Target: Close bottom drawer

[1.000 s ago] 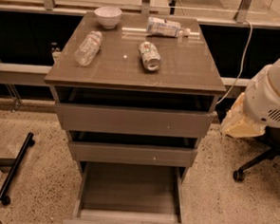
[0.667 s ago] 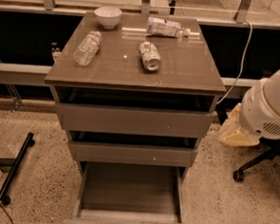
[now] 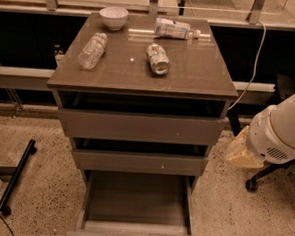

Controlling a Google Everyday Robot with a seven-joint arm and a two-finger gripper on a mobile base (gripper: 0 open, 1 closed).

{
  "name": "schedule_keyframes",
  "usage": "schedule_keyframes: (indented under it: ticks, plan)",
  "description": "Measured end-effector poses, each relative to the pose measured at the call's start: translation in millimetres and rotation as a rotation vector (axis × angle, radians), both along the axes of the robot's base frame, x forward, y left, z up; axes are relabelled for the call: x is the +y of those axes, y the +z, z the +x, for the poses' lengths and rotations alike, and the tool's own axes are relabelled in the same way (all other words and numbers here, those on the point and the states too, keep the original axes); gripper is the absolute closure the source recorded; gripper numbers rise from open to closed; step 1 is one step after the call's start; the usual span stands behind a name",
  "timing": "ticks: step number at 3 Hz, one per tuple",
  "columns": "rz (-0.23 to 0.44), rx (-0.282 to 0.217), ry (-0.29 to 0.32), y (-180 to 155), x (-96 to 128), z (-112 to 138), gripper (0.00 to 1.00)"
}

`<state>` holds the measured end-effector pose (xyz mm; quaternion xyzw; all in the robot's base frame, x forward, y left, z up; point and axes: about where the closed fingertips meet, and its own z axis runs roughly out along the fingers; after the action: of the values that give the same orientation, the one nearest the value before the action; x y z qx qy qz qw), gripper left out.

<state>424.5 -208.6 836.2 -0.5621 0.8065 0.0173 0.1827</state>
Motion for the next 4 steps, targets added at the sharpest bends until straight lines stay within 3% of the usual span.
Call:
schedule_keyframes:
  ticks: [2, 4]
  plan:
    - [0.041, 0.064, 0.026, -51, 18, -3, 1.00]
    - [0.124, 0.136, 0.016, -115, 34, -15, 1.00]
